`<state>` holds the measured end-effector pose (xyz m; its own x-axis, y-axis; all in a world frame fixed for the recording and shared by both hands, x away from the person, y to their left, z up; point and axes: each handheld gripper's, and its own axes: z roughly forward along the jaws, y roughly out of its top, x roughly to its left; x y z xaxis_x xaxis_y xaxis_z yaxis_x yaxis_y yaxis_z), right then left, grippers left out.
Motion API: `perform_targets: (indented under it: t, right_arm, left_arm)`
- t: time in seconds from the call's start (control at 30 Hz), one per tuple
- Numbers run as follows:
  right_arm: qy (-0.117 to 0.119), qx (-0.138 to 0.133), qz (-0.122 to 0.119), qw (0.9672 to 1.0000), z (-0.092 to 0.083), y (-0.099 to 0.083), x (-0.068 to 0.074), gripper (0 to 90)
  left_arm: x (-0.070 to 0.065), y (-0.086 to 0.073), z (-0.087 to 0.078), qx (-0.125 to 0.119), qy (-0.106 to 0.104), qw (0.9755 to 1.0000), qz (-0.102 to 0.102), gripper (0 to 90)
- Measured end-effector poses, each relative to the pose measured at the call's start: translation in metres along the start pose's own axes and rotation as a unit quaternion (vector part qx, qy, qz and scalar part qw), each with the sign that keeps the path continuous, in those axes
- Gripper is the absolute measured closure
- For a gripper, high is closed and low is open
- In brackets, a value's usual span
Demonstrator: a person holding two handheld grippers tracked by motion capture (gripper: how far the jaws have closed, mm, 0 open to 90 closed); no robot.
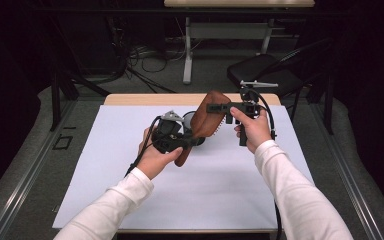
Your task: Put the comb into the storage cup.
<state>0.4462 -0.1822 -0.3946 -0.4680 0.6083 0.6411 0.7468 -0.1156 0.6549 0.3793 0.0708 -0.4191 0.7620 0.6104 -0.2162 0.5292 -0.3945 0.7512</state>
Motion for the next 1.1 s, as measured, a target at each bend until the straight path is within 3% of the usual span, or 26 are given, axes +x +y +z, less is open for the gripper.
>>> perform_targets:
  t: [0.33, 0.63, 1.1]
  right_arm:
    - [0.005, 0.003, 0.008, 1.0, -0.001, 0.001, -0.003, 38.8]
    - [0.038, -0.002, 0.033, 0.9987, -0.003, 0.001, -0.009, 43.3]
    - [0.05, 0.005, 0.038, 0.998, -0.005, 0.0, -0.01, 46.4]
  left_arm:
    - [0.001, -0.002, 0.001, -0.002, -0.001, 1.0, 0.004, 73.0]
    - [0.003, -0.003, 0.001, -0.006, -0.002, 1.0, 0.006, 73.0]
    - [0.003, -0.006, 0.004, 0.001, 0.002, 0.9998, 0.018, 72.9]
